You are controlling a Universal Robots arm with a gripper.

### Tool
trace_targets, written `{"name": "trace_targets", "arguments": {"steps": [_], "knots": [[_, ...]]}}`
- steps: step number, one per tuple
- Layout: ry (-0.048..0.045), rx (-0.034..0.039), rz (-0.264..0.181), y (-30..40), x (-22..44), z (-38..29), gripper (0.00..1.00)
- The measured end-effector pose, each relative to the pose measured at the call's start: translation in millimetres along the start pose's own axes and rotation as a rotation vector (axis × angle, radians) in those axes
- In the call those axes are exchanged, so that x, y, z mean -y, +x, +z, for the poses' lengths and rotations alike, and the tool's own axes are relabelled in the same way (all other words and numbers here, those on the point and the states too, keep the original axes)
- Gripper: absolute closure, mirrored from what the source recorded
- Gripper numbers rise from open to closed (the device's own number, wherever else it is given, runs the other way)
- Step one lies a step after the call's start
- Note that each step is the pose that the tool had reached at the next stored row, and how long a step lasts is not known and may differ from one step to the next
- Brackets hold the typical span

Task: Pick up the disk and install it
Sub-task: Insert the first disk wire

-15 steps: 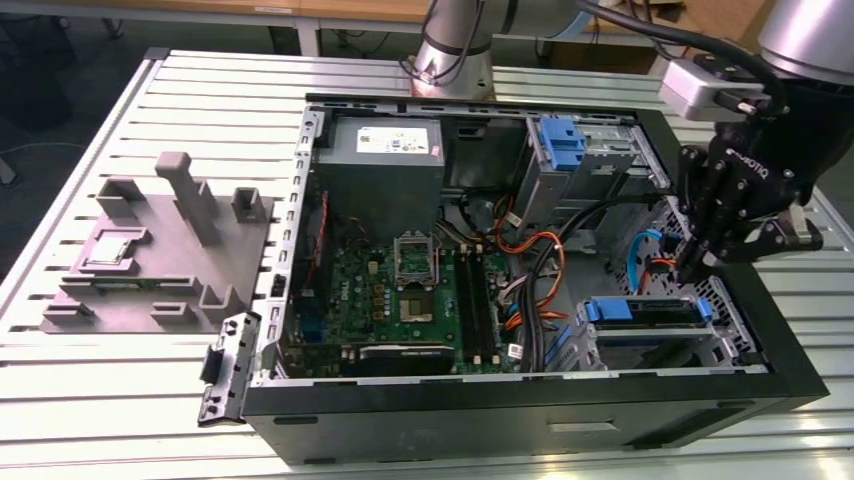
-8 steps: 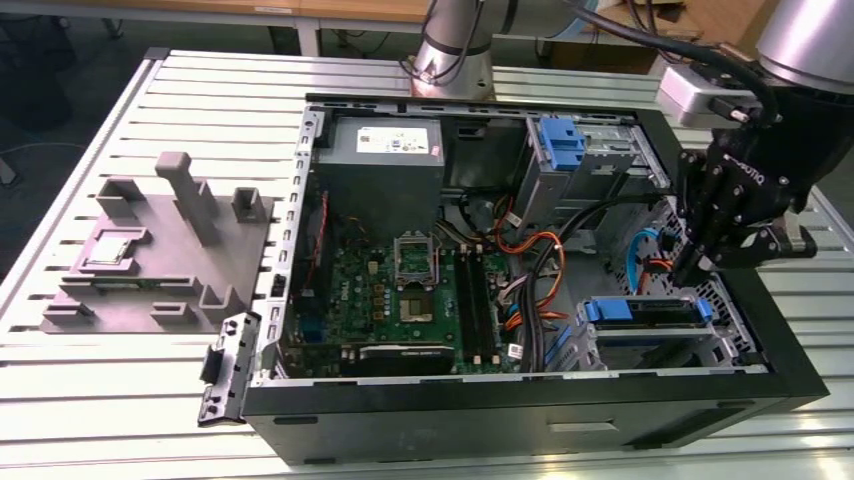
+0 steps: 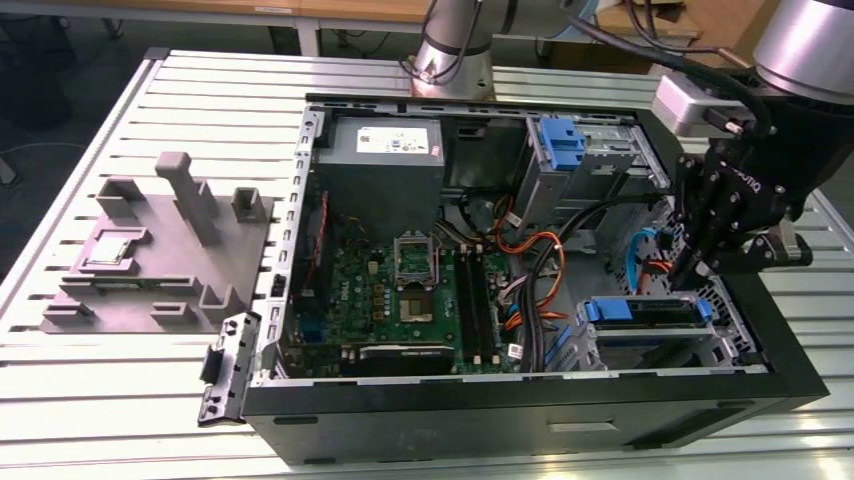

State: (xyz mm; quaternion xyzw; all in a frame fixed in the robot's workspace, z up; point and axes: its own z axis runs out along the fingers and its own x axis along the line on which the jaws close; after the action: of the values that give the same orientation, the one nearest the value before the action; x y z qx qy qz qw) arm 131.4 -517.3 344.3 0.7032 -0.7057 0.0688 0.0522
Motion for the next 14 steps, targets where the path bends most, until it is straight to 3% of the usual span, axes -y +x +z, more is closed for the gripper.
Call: {"name": "trace_targets", "arguments": {"steps": [4,8,9,12,14], "knots": [[0.0125,0.0042,0.002,1.2,-3.5,2.4,0.83],[0.0139,0.0213,0.003,6.8,-3.6,5.2,0.83],[0.0139,0.0273,0.003,7.4,-3.6,5.4,0.83],[0.0136,0.0634,0.005,8.0,-3.7,6.3,0.83],[0.0135,0.0717,0.005,9.0,-3.8,7.2,0.83]]}}
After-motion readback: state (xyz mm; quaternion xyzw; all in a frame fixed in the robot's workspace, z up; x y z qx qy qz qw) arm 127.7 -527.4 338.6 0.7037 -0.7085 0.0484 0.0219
